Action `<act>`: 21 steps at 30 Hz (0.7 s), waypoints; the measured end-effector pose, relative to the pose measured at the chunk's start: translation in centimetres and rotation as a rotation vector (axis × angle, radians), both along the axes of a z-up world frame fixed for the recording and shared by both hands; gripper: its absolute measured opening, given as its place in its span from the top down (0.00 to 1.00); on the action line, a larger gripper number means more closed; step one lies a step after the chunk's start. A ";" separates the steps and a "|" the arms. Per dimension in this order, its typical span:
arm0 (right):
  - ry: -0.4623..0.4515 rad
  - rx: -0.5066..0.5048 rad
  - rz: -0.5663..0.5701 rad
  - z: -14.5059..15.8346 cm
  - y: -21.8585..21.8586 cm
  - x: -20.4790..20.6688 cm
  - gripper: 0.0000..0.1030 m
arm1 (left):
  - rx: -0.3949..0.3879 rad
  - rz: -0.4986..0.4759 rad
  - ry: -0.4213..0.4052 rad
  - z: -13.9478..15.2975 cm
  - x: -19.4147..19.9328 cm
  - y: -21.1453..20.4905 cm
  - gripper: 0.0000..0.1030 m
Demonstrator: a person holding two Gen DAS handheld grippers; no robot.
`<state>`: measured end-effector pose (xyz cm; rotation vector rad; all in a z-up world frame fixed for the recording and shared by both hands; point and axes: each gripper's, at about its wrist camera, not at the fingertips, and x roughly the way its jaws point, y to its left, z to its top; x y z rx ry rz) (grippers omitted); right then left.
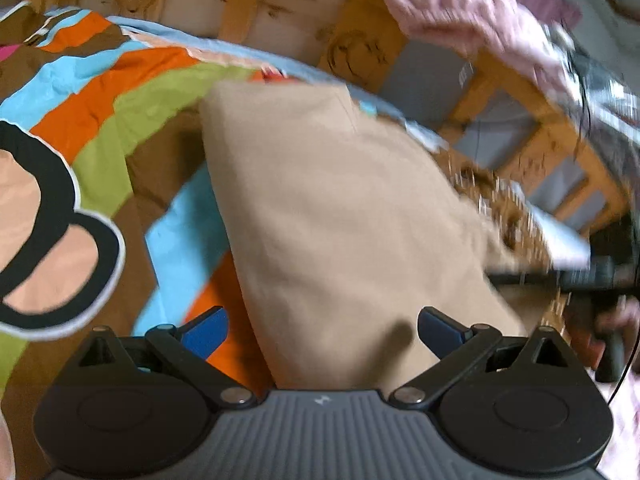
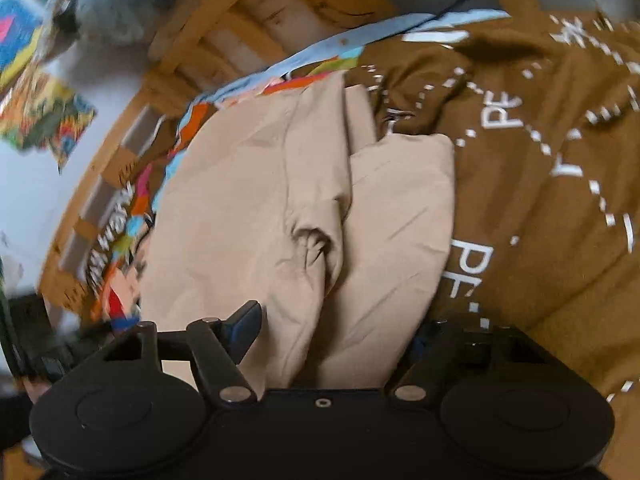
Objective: Fold large clothes
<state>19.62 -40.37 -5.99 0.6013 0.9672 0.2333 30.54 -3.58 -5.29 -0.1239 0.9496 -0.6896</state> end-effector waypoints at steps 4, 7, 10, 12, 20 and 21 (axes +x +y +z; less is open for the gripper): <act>0.010 0.046 -0.066 -0.3 -0.6 0.2 0.49 | -0.064 0.097 0.048 -0.4 4.3 1.0 0.01; 0.013 0.055 -0.084 -0.7 -0.7 0.1 0.50 | -0.101 0.086 0.122 -1.6 7.3 1.1 0.01; 0.023 0.084 -0.097 -1.2 -0.8 0.4 0.46 | -0.161 0.039 0.205 -2.7 9.0 0.9 0.03; 0.033 0.112 -0.114 -1.6 -1.0 0.6 0.44 | -0.179 0.020 0.243 -3.1 9.8 0.5 0.04; 0.016 0.088 -0.153 -1.5 -0.2 0.3 0.44 | -0.084 -0.006 0.218 -2.3 10.0 -1.7 0.07; 0.014 0.075 -0.154 -1.4 0.0 0.3 0.46 | -0.072 -0.002 0.216 -2.1 10.0 -2.0 0.08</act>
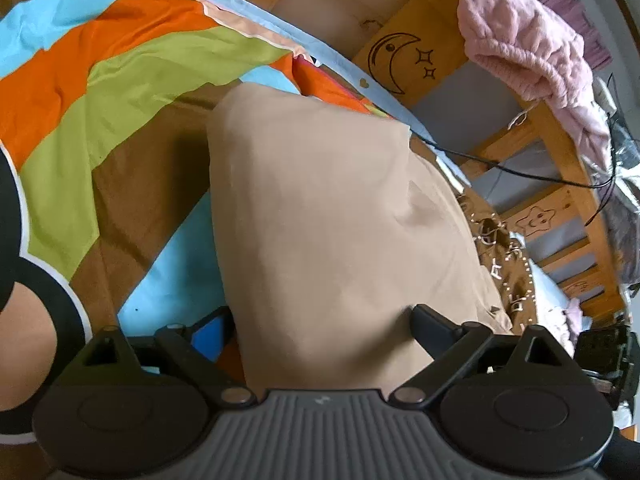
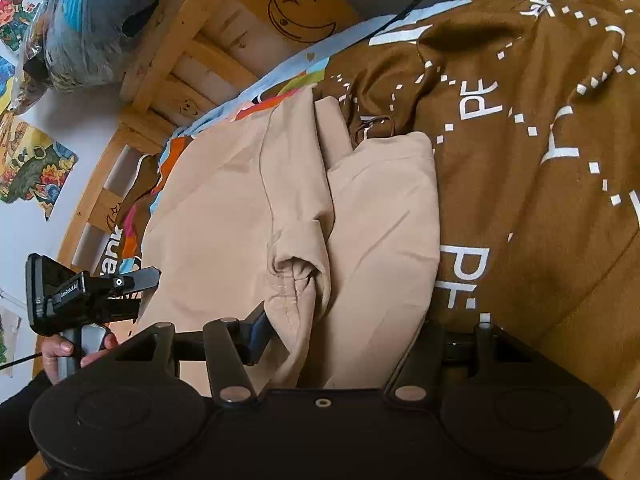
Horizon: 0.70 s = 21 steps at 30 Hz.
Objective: Fold large clothes
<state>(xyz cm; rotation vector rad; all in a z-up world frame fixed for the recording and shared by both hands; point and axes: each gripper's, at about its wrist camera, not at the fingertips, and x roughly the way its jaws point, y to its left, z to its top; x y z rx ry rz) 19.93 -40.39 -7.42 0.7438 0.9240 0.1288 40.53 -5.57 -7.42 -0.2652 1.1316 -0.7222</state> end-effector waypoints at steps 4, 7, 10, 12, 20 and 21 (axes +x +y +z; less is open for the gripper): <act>0.004 -0.025 0.001 0.2 0.3 0.1 0.54 | 0.048 0.001 -0.023 0.5 -0.5 -0.6 0.10; 0.000 -0.048 0.012 0.4 0.5 0.2 0.63 | 0.064 -0.003 -0.035 0.7 -0.6 -1.0 0.12; -0.029 -0.090 0.047 1.1 1.2 0.3 0.75 | 0.067 -0.009 -0.047 0.8 -0.7 -0.9 0.13; -0.041 -0.123 0.060 1.5 1.8 0.4 0.78 | 0.067 -0.008 -0.049 0.8 -0.7 -0.9 0.13; -0.027 -0.193 0.074 2.2 2.6 0.8 0.78 | 0.058 0.000 -0.049 0.7 -0.7 -0.9 0.13; -0.024 -0.204 0.074 2.3 2.8 0.9 0.78 | 0.058 -0.001 -0.050 0.7 -0.7 -0.9 0.13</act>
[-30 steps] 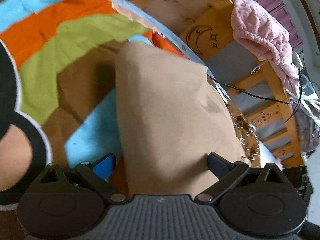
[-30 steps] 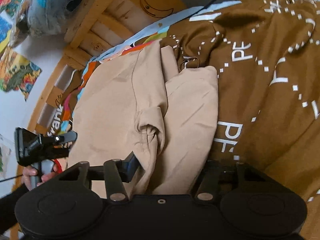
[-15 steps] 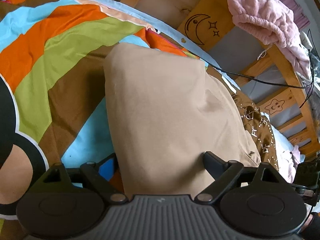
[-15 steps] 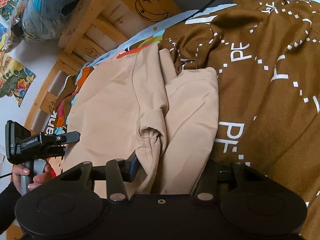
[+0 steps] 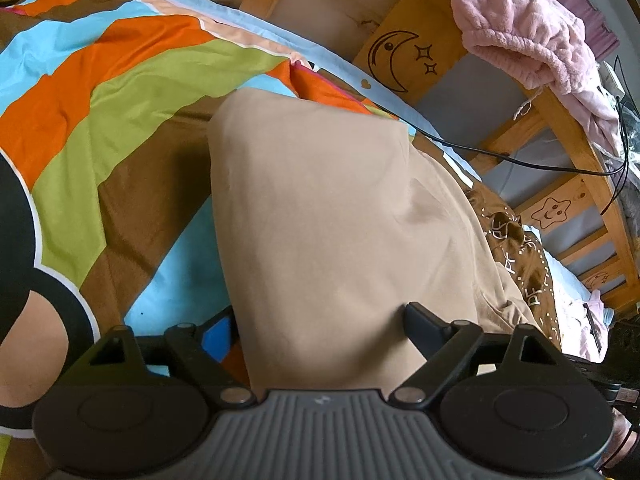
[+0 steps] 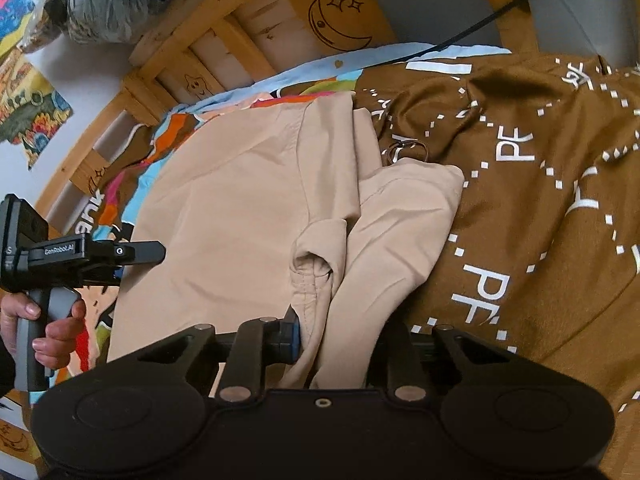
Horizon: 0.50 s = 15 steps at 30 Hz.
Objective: Fold large clothes
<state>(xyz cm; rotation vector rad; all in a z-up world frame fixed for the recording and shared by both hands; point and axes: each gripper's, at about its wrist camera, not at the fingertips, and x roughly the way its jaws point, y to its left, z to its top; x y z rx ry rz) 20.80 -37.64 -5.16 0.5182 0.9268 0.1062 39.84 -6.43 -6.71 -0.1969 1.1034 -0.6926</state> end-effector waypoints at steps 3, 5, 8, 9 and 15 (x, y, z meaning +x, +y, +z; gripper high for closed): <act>0.004 -0.033 0.004 0.2 0.4 0.1 0.78 | -0.003 0.001 0.003 -0.1 0.0 0.0 0.13; 0.008 -0.044 0.002 0.3 0.6 0.2 0.78 | -0.004 0.003 0.003 -0.1 0.0 0.0 0.13; 0.011 -0.067 0.012 0.4 0.8 0.4 0.78 | -0.013 0.005 -0.003 -0.3 -0.1 0.2 0.13; 0.012 -0.072 0.017 0.5 0.8 0.4 0.78 | -0.016 0.007 -0.002 -0.3 0.0 0.2 0.12; 0.017 -0.084 0.035 0.6 1.0 0.6 0.78 | -0.021 0.013 -0.005 -0.4 -0.1 0.3 0.12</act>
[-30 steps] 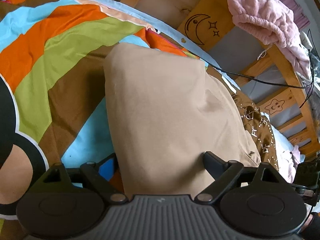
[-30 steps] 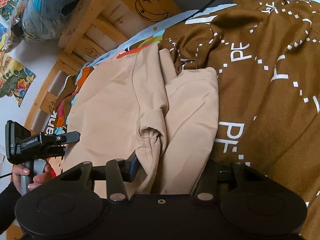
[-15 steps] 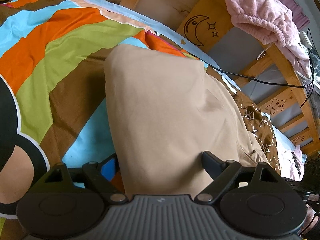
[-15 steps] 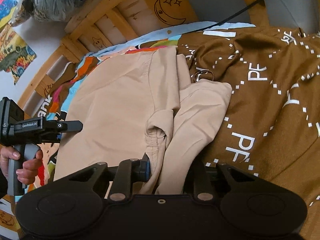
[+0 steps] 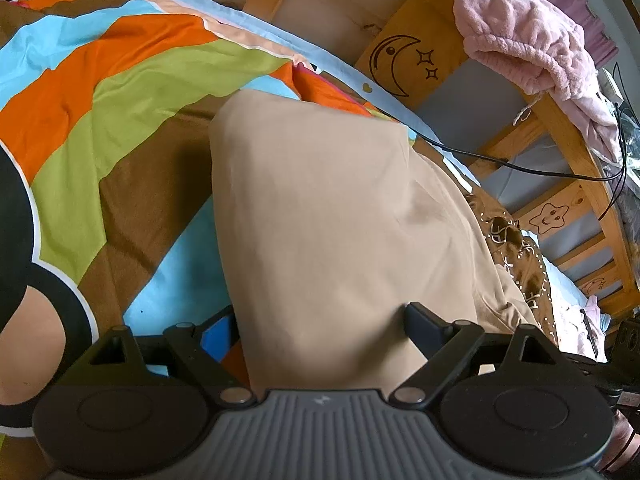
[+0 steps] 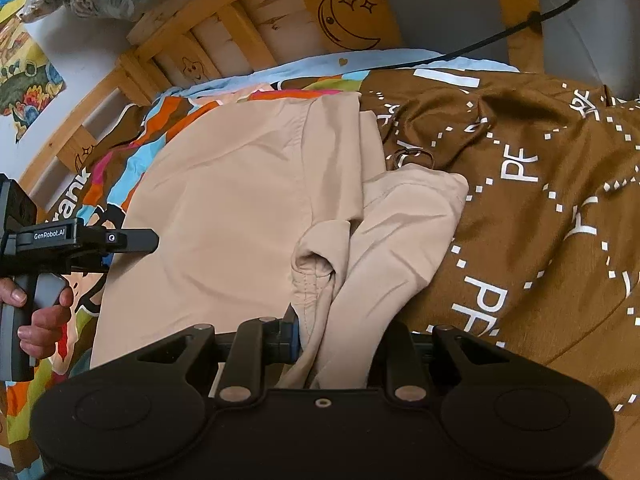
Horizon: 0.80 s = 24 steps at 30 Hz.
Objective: Fold large clothes
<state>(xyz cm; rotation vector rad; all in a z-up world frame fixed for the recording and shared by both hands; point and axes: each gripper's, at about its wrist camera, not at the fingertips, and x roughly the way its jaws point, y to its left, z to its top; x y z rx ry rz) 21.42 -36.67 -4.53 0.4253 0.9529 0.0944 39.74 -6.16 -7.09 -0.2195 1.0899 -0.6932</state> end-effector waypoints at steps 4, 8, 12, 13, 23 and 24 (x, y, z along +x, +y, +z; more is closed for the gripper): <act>-0.008 -0.008 0.004 0.1 0.1 0.0 0.79 | -0.001 0.002 -0.001 0.1 0.0 -0.1 0.13; -0.080 -0.043 0.050 0.8 0.8 -0.7 0.83 | 0.011 -0.005 -0.007 0.5 0.0 -0.3 0.14; -0.135 -0.029 0.072 1.5 1.1 -1.2 0.86 | 0.018 -0.008 -0.018 0.9 -0.2 -0.3 0.16; -0.138 -0.027 0.073 1.6 1.2 -1.2 0.86 | 0.021 -0.009 -0.023 0.9 -0.2 -0.3 0.17; -0.172 0.002 0.062 1.9 1.2 -1.4 0.86 | 0.033 -0.028 -0.054 1.4 -0.8 -0.3 0.19; -0.175 0.001 0.063 2.0 1.2 -1.4 0.86 | 0.030 -0.026 -0.052 1.5 -0.8 -0.3 0.19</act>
